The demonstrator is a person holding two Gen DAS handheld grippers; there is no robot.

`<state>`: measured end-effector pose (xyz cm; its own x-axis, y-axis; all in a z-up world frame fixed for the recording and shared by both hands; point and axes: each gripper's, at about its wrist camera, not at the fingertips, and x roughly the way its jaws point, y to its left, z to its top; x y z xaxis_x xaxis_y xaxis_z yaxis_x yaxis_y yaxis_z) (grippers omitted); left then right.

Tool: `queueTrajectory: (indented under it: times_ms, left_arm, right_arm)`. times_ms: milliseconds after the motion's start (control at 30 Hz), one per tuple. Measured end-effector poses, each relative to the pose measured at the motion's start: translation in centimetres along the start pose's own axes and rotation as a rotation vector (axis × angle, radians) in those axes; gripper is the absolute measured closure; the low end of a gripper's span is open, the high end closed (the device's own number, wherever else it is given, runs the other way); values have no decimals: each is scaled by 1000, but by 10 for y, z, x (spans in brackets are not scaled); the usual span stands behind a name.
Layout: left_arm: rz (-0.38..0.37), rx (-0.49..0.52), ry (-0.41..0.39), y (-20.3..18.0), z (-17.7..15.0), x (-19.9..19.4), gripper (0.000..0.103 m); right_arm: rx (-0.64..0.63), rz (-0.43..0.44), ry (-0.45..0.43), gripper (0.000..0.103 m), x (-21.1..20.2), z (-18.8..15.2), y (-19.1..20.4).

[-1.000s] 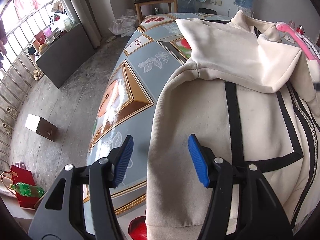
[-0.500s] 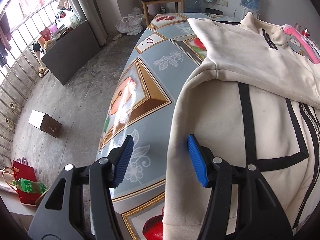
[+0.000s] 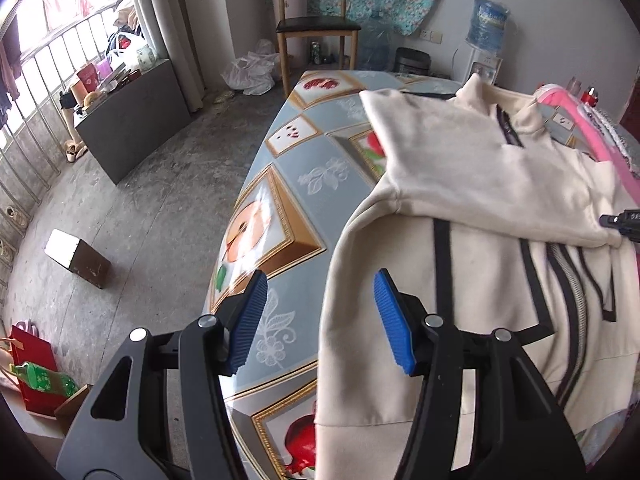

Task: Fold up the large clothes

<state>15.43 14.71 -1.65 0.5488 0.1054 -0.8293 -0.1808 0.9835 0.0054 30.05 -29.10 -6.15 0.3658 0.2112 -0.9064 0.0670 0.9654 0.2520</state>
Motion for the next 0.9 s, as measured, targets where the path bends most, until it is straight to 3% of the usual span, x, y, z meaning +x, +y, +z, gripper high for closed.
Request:
queueTrajectory:
  times_ms: [167,233,300,367,400,467,500,533,667,767,833,900]
  left_arm:
    - [24,35,-22,-14,12,-7,50]
    - [27,52,-22,-19,14,-5,50]
    - [23,59,-7,-23,13,-1,50]
    - [-8,42,26,-21,7,3,50]
    - [-31,24,45,-17,2,3,50]
    - [-54,2,63,-6,-12,-1,50]
    - [-64,-3,65,0,-19,-5,50]
    - [-84,-10,71,5,-27,-7,50]
    - [-174,-30,134,22,-69,-13,50]
    - [-167,-16,168,21,-92,-12,50]
    - [-169,-23,183,21,-102,-9,50]
    - [-182,-49,195,22,-109,-5,60]
  right_arm:
    - [-61,28,-166,97,-50,15,15]
    - [-57,19,-146,97,-41,18,9]
    - [-38,-18,-56,91,-19,15,-2]
    - [-6,-24,-22,89,-17,5,-14]
    - [10,6,-31,87,-28,-5,-20]
    - [35,70,-70,63,-55,-27,-30]
    - [48,91,-107,42,-75,-46,-37]
    - [51,93,-136,37,-90,-65,-43]
    - [112,77,-105,37,-116,-145,-71]
    - [184,35,-61,37,-116,-196,-89]
    - [205,40,-74,37,-119,-217,-93]
    - [214,54,-69,37,-122,-225,-92]
